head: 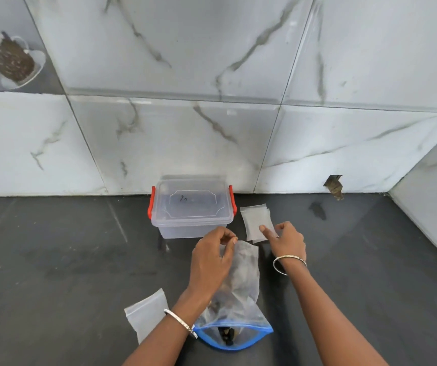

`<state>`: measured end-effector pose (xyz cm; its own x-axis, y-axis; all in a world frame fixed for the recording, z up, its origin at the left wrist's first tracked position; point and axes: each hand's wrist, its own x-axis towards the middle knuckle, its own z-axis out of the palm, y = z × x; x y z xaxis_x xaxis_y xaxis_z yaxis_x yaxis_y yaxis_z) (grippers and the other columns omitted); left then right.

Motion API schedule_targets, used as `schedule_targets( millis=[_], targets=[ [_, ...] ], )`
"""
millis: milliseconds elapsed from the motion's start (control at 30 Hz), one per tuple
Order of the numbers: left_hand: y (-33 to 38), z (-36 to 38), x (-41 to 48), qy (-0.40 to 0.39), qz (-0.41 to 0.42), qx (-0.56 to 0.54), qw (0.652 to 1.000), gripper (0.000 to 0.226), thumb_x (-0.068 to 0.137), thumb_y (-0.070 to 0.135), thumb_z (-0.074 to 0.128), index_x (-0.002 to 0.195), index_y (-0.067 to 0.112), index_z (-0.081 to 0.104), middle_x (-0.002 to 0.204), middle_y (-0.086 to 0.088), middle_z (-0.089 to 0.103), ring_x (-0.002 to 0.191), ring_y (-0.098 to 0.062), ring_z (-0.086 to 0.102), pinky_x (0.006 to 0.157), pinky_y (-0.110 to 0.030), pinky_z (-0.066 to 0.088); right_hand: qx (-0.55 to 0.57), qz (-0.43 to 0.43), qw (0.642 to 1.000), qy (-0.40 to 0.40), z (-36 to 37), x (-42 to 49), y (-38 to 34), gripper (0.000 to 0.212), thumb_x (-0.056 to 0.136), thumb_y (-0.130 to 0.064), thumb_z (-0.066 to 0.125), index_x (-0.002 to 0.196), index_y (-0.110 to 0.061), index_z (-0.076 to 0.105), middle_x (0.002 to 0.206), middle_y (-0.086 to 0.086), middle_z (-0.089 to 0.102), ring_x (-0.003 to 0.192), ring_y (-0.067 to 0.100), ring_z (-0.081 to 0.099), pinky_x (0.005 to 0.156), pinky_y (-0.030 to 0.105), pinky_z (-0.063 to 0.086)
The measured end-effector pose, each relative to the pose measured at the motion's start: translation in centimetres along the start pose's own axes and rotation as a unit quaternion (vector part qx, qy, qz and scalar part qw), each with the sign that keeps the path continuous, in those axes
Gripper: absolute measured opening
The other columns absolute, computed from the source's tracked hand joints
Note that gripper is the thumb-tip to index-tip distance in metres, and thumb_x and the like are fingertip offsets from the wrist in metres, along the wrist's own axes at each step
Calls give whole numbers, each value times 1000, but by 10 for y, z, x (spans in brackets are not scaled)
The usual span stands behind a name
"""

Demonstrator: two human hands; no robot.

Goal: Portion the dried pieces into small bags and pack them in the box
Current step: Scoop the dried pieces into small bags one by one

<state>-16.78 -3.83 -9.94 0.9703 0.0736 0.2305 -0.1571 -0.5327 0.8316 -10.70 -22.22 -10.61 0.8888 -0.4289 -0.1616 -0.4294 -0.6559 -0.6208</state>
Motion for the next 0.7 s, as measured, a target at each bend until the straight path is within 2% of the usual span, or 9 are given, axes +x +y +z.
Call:
schedule_targets(
  millis=[100,200,333,467,600,700],
  targets=[
    [-2,6,4,-4,-5,6,1000,3,97,25,66,96,24,67,91,12,69,84,-1,64,74,-3,43,4,16,1000,-5,4,5,-1,41,84,-49,70,97,-12,58,104,11,66,94,34,62,71,33,42],
    [-7,9,4,-3,-17,4,1000,1,97,26,66,96,26,66,91,14,68,85,1,63,76,-2,45,26,28,999,4,7,9,-1,28,86,-38,71,88,-13,59,97,9,65,89,33,62,71,32,41],
    [-11,9,0,-1,-30,-2,1000,1,97,27,66,97,27,66,93,14,69,85,-1,64,76,1,44,41,27,999,16,8,12,4,21,87,-32,70,87,-11,65,90,9,67,86,31,63,70,31,42],
    [-10,9,-1,-5,-31,-2,1000,4,97,31,66,100,27,67,96,16,69,87,-2,65,80,-3,47,51,25,998,33,6,11,8,19,92,-28,65,92,-9,67,91,9,67,80,26,57,70,29,39],
    [-7,8,-2,-1,-30,-2,1000,4,97,31,66,99,28,67,95,17,68,87,0,65,79,-1,46,40,14,998,47,7,10,13,19,94,-26,61,93,-9,69,94,11,71,91,34,64,71,30,41],
    [-4,8,-2,1,-28,-5,1000,1,96,30,67,97,29,67,93,19,66,86,2,64,76,2,45,36,1,997,61,5,8,14,18,94,-24,60,92,-10,71,91,10,73,86,32,66,70,29,44]
  ],
)
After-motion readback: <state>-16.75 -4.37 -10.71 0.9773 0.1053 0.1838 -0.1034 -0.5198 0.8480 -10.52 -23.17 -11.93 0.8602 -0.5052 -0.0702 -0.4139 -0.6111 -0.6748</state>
